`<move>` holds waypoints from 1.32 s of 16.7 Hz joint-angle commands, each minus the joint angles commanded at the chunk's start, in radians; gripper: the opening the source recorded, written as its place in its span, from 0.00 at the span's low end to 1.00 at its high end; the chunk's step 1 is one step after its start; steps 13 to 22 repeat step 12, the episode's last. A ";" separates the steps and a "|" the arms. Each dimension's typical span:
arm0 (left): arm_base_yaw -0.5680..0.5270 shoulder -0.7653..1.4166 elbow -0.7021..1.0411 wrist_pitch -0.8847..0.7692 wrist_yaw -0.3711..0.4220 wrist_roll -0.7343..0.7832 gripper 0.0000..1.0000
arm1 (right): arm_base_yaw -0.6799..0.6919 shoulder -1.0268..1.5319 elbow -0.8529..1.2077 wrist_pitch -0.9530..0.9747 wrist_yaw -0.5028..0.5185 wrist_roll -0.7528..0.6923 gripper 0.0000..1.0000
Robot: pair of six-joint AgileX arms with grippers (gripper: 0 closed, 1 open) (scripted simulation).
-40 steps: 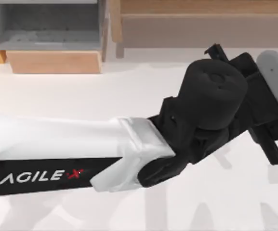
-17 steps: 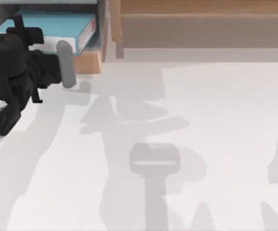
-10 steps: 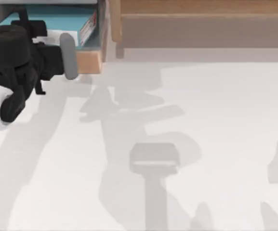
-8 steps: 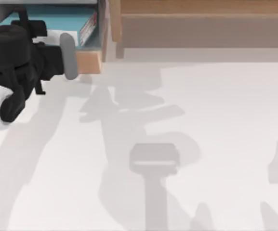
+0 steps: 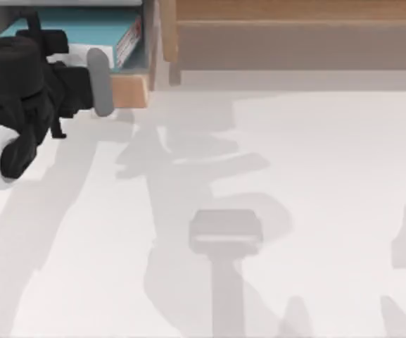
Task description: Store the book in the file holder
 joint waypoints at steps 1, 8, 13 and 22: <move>0.000 0.000 0.000 0.000 0.000 0.000 0.60 | 0.000 0.000 0.000 0.000 0.000 0.000 1.00; 0.000 0.000 0.000 0.000 0.000 0.000 1.00 | 0.000 0.000 0.000 0.000 0.000 0.000 1.00; 0.000 0.000 0.000 0.000 0.000 0.000 1.00 | 0.000 0.000 0.000 0.000 0.000 0.000 1.00; 0.000 0.000 0.000 0.000 0.000 0.000 1.00 | 0.000 0.000 0.000 0.000 0.000 0.000 1.00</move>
